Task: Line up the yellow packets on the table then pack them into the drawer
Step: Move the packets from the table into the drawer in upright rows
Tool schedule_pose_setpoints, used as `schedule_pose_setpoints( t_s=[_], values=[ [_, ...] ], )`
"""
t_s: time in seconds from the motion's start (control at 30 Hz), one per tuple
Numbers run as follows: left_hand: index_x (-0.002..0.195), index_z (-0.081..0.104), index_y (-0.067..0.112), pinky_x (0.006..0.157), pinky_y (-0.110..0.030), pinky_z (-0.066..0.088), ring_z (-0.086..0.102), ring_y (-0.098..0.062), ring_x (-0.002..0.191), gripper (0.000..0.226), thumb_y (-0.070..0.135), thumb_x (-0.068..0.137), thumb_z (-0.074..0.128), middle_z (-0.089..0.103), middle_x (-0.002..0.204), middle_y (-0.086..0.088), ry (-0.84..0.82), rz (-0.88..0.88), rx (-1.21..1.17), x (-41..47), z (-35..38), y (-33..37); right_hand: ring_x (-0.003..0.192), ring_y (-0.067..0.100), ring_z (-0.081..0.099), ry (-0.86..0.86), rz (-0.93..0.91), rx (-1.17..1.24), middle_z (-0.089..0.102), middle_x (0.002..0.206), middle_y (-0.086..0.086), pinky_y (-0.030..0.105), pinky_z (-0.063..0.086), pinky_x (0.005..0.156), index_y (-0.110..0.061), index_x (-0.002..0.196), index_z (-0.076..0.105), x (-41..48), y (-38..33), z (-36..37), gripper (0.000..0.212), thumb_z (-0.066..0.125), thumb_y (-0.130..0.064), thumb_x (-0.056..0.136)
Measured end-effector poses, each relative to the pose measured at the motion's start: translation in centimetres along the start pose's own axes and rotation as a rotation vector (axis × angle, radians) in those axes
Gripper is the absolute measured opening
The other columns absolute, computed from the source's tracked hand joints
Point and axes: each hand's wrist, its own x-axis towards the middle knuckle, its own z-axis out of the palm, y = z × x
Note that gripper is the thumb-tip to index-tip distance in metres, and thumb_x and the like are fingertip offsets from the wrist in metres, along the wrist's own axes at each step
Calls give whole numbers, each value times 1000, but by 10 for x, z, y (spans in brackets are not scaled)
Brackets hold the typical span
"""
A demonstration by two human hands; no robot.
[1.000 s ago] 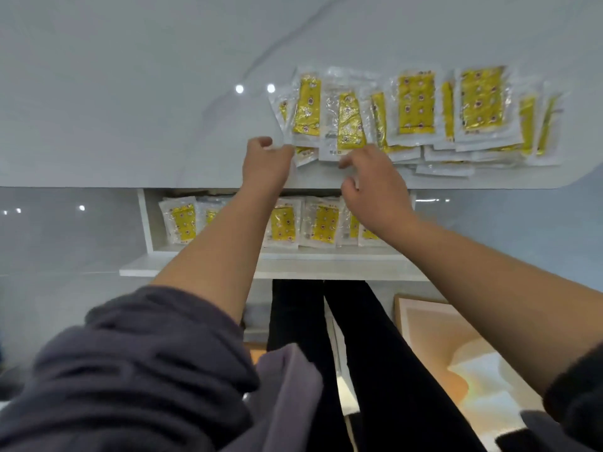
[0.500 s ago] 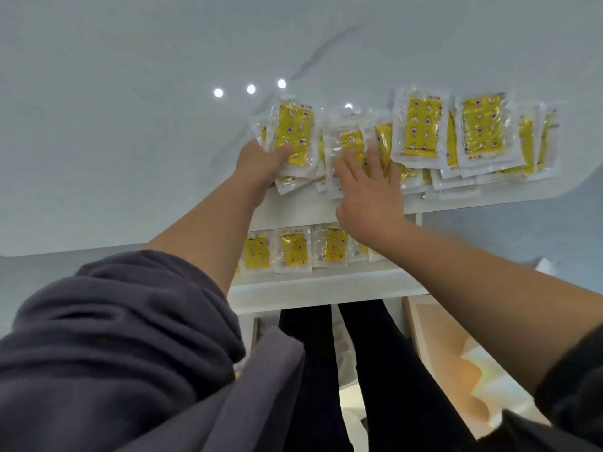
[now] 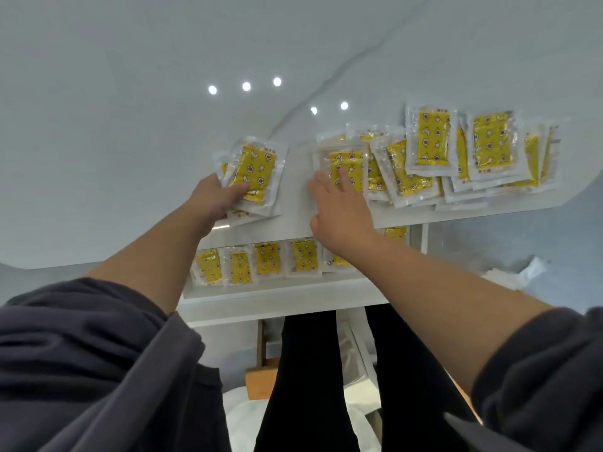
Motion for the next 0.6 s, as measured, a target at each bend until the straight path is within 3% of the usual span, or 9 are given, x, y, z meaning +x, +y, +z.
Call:
schedule_pose_setpoints(
  t_s=[0.1, 0.17, 0.3, 0.47, 0.6],
  values=[
    [114, 57, 15, 66, -30, 51, 64, -18, 82, 27, 22, 90, 66, 65, 108, -8, 13, 6, -16, 0, 0, 0, 147, 31, 11, 203, 143, 80, 14, 160, 8, 46, 28, 114, -18, 147, 30, 5, 6, -6, 63, 53, -13, 88],
    [112, 57, 16, 73, -34, 54, 65, -21, 86, 24, 23, 90, 67, 66, 109, -8, 11, 6, -29, 0, 1, -2, 148, 35, 1, 108, 227, 67, 0, 161, 12, 47, 19, 118, -16, 152, 16, 10, 9, -6, 71, 52, -17, 91],
    [110, 59, 19, 87, -42, 54, 66, -26, 96, 22, 24, 89, 67, 67, 110, -7, 48, 16, -61, 0, -4, -9, 145, 41, -14, -26, 183, -4, -17, 159, 14, 47, 10, 120, -12, 154, -2, 18, -10, 5, 79, 47, -22, 92],
    [112, 58, 18, 78, -36, 52, 64, -25, 93, 22, 21, 92, 64, 65, 110, -8, 86, 18, -93, -3, -23, -21, 146, 40, -12, 3, 196, 47, -16, 160, 11, 45, 9, 120, -11, 154, 0, 23, -25, 9, 79, 47, -24, 91],
    [114, 57, 17, 85, -40, 53, 65, -26, 95, 23, 22, 92, 64, 66, 113, -9, 99, 1, -96, -3, -35, -31, 149, 28, -3, 37, 115, 97, -9, 162, 7, 43, 22, 118, -12, 154, 4, 24, -33, 9, 80, 50, -26, 90]
  ],
)
